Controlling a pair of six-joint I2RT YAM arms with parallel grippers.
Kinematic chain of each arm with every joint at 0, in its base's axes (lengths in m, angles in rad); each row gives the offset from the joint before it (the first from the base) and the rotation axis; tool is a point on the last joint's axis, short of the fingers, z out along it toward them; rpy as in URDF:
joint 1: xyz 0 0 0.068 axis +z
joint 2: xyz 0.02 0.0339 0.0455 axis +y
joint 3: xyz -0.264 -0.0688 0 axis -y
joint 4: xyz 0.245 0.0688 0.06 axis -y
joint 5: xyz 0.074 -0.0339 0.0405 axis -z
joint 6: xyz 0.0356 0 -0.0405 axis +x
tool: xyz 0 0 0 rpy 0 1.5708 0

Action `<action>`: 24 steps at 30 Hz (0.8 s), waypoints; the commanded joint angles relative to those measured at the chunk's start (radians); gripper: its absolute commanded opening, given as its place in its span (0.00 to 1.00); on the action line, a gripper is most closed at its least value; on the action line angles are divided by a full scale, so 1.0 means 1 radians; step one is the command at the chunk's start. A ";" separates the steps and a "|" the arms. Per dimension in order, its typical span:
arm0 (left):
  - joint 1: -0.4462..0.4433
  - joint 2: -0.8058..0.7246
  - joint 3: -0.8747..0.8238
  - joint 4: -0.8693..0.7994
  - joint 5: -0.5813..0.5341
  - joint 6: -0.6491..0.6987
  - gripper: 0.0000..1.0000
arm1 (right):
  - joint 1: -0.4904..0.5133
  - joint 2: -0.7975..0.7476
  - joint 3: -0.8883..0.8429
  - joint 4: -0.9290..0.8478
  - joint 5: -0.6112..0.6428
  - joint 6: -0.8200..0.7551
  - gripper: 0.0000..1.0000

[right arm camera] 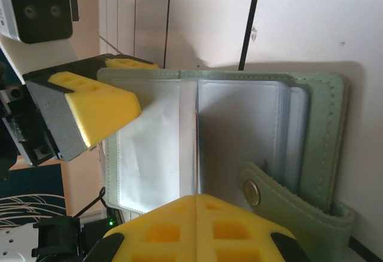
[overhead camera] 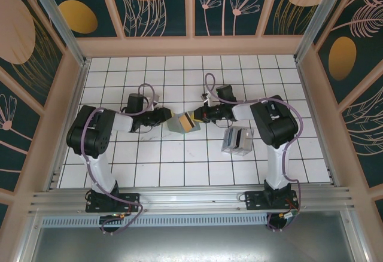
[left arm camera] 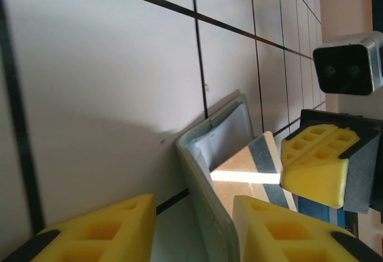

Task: Put the credit cards into the card holder
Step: Insert the credit card into the card slot.

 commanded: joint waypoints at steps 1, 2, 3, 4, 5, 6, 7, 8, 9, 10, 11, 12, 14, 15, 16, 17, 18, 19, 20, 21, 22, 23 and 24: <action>0.037 -0.005 -0.076 -0.103 -0.122 -0.012 0.40 | 0.013 0.013 -0.008 0.054 -0.041 0.010 0.00; 0.038 -0.019 -0.092 -0.078 -0.120 -0.031 0.40 | 0.013 0.010 -0.009 0.053 -0.039 0.011 0.00; 0.040 -0.035 -0.111 -0.054 -0.117 -0.052 0.39 | 0.014 0.005 -0.014 0.056 -0.034 0.011 0.00; 0.041 -0.051 -0.125 -0.043 -0.116 -0.063 0.38 | 0.013 0.002 -0.017 0.061 -0.033 0.011 0.00; 0.043 -0.066 -0.132 -0.047 -0.120 -0.066 0.37 | 0.013 0.005 -0.016 0.058 -0.033 0.009 0.00; 0.042 -0.079 -0.138 -0.064 -0.133 -0.062 0.36 | 0.013 0.008 -0.013 0.052 -0.035 0.005 0.00; 0.044 -0.087 -0.140 -0.085 -0.140 -0.055 0.33 | 0.013 0.010 -0.009 0.039 -0.038 -0.003 0.00; 0.044 -0.094 -0.142 -0.106 -0.141 -0.043 0.31 | 0.013 0.010 -0.008 0.033 -0.037 -0.006 0.00; 0.044 -0.098 -0.145 -0.122 -0.137 -0.030 0.30 | 0.013 0.009 -0.012 0.038 -0.036 -0.005 0.00; 0.044 -0.095 -0.148 -0.134 -0.133 -0.019 0.30 | 0.015 0.012 -0.013 0.044 -0.036 -0.002 0.00; 0.045 -0.088 -0.151 -0.137 -0.130 -0.015 0.27 | 0.016 0.018 -0.007 0.045 -0.039 -0.001 0.00; 0.044 -0.075 -0.156 -0.132 -0.120 -0.016 0.23 | 0.018 0.024 -0.001 0.039 -0.043 -0.004 0.00; 0.043 -0.048 -0.165 -0.095 -0.089 -0.037 0.16 | 0.026 0.031 0.015 0.023 -0.047 -0.013 0.00; 0.044 -0.039 -0.170 -0.077 -0.080 -0.048 0.13 | 0.030 0.032 0.019 0.019 -0.044 -0.019 0.00; 0.044 -0.032 -0.174 -0.053 -0.074 -0.058 0.09 | 0.035 0.032 0.023 0.015 -0.040 -0.023 0.00; 0.044 -0.029 -0.173 -0.048 -0.076 -0.059 0.08 | 0.039 0.036 0.029 0.010 -0.037 -0.026 0.00; 0.044 -0.028 -0.167 -0.049 -0.082 -0.054 0.07 | 0.044 0.041 0.036 0.002 -0.039 -0.031 0.00; 0.044 -0.028 -0.160 -0.054 -0.087 -0.049 0.06 | 0.046 0.049 0.043 -0.007 -0.041 -0.038 0.00; 0.043 -0.024 -0.151 -0.062 -0.090 -0.045 0.06 | 0.048 0.052 0.048 -0.020 -0.036 -0.046 0.00; 0.045 -0.023 -0.143 -0.068 -0.091 -0.039 0.05 | 0.050 0.052 0.048 -0.028 -0.028 -0.055 0.00; 0.044 -0.020 -0.135 -0.075 -0.093 -0.034 0.04 | 0.051 0.051 0.049 -0.030 -0.022 -0.060 0.00; 0.044 -0.015 -0.126 -0.089 -0.098 -0.024 0.02 | 0.052 0.055 0.053 -0.039 -0.016 -0.069 0.00; 0.044 -0.011 -0.116 -0.105 -0.101 -0.011 0.01 | 0.051 0.061 0.061 -0.050 -0.013 -0.079 0.00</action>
